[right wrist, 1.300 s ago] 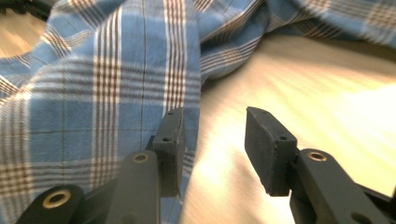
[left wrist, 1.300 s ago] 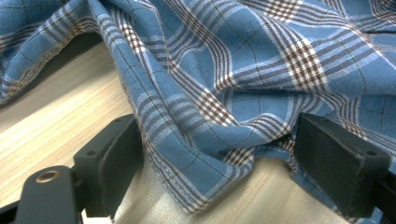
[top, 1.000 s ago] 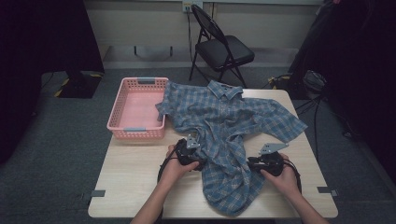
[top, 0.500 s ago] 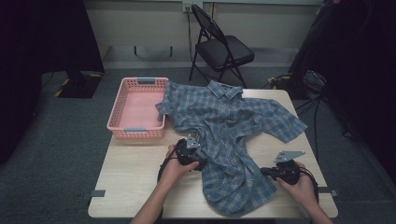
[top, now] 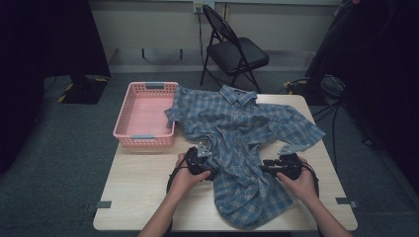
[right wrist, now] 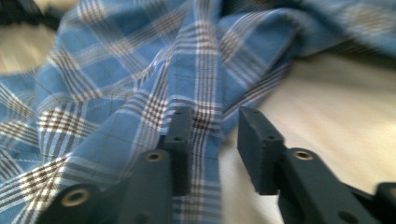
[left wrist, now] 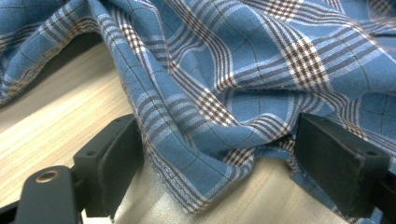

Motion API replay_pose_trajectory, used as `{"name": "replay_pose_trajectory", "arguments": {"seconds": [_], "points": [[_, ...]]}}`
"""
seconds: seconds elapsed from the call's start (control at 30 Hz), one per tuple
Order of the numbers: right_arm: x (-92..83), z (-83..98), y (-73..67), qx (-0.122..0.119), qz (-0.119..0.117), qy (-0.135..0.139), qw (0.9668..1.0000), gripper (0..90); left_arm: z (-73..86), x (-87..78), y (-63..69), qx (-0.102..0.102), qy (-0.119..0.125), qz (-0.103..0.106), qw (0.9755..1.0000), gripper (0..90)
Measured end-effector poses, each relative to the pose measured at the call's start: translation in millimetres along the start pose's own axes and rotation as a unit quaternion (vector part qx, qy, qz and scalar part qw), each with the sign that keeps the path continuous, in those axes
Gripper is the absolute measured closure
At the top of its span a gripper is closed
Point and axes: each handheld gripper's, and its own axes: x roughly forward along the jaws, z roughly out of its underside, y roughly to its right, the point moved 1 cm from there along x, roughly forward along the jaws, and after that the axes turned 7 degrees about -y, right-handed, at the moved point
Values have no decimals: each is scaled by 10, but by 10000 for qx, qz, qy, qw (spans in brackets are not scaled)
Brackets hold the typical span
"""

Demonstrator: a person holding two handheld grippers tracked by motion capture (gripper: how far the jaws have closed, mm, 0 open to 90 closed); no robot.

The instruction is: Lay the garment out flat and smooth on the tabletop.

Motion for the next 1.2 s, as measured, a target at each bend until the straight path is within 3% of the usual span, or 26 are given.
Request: {"name": "replay_pose_trajectory", "arguments": {"seconds": [0.03,0.17,0.33,0.53,0.57,0.6,0.63,0.67,0.73,0.8,0.9,0.97,1.07,1.2], "points": [[0,0,0,0,0,0,10000,703,0,0,0,2,2,-1,10000,152],[76,-3,-85,-182,-171,-104,9996,900,0,0,0,2,4,-2,10000,152],[-79,75,-135,-245,-42,-81,9997,900,0,0,0,0,3,-1,10000,152],[-309,269,-57,-138,172,-123,9997,900,-1,0,-1,7,-3,-1,10000,152],[-328,277,-39,-118,140,-27,9998,886,-2,0,-1,5,-5,-1,10000,152],[-331,266,-25,-77,71,98,9999,755,-2,0,-2,11,-10,-5,10000,152],[-323,239,-20,-23,169,189,9997,706,-2,1,-2,12,-11,-5,10000,152],[-305,205,-19,-43,242,240,9994,705,-2,1,-1,5,-6,-3,10000,152],[-224,121,-16,-18,94,247,9996,693,-2,1,-2,10,-10,-6,10000,152],[-107,39,-4,-34,136,178,9997,657,-2,1,-2,9,-9,-5,10000,152],[64,-13,-1,-42,8,-94,9999,731,-2,1,-2,10,-10,-5,10000,152],[104,3,-21,-97,-160,-171,9997,850,-2,1,-3,10,-9,-3,10000,152],[28,52,-36,-115,-185,-123,9997,889,-2,1,-2,9,-9,-3,10000,151],[-205,192,-37,-94,-71,-125,9999,892,-2,1,-2,10,-9,-4,10000,151]]}}
